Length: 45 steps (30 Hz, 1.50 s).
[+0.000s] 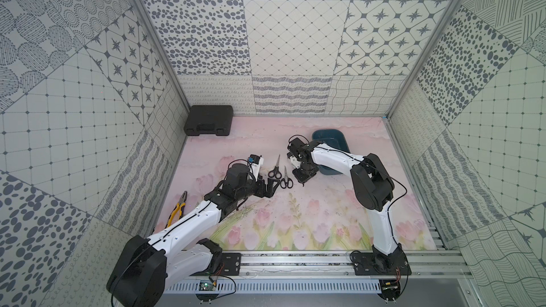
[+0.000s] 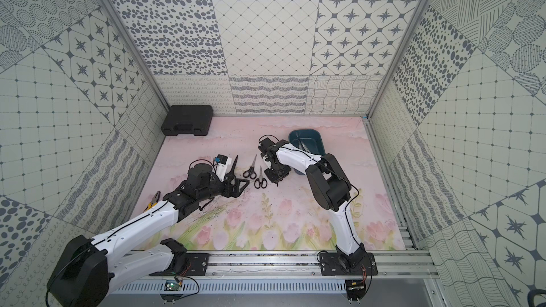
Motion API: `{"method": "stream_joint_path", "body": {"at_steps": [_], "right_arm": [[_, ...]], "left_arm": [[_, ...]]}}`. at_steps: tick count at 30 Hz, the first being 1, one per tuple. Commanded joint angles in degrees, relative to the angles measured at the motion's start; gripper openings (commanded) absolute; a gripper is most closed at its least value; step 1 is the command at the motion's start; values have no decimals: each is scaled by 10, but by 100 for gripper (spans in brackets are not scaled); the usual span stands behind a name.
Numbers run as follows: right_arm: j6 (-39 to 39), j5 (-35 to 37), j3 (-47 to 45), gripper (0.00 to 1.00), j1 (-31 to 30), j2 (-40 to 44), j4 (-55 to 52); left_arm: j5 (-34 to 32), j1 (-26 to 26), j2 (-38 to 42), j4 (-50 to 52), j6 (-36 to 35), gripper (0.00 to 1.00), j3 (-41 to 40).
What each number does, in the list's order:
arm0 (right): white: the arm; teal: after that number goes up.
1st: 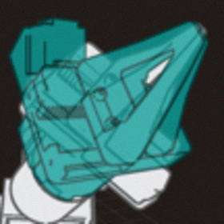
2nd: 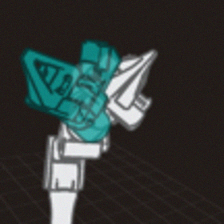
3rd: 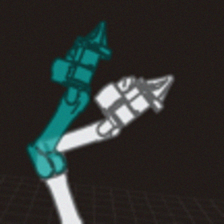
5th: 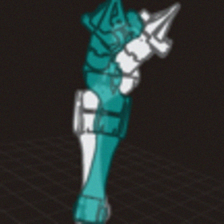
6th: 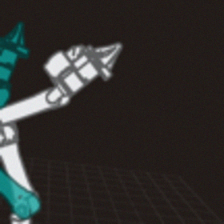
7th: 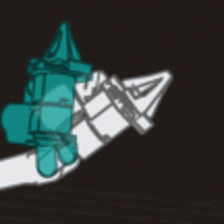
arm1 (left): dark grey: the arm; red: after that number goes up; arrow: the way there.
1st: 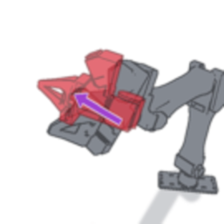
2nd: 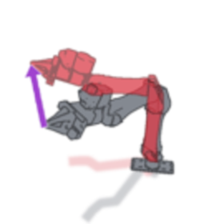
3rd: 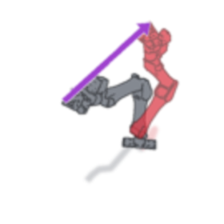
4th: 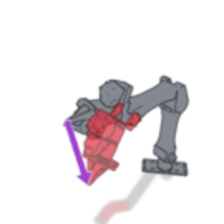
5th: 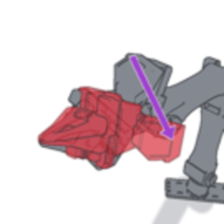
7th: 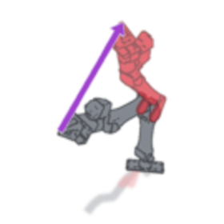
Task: Put the scissors into the storage box
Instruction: Pick up the scissors from the center of the board.
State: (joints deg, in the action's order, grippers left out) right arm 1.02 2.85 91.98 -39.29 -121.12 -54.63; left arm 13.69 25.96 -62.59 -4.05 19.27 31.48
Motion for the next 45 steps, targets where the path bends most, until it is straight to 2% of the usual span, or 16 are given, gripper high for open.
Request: {"method": "stream_joint_path", "body": {"at_steps": [1,10,18,20,28,45], "right_arm": [[-17,15,-12,32,0,6,45],[6,36,-11,26,8,-40,49],[75,28,-44,3,15,-74,21],[91,24,-47,0,16,-89,14],[126,-5,-55,0,22,-67,12],[144,11,26,0,20,1,-68]], "left_arm": [[-3,-4,-6,-8,-10,100,1],[5,-5,-14,-14,-2,99,3],[-5,-5,7,-9,-5,99,-10],[-3,-5,5,-12,-4,100,-10],[-4,-5,11,-8,-5,100,-9],[-4,-5,6,-17,-2,99,-8]]}}
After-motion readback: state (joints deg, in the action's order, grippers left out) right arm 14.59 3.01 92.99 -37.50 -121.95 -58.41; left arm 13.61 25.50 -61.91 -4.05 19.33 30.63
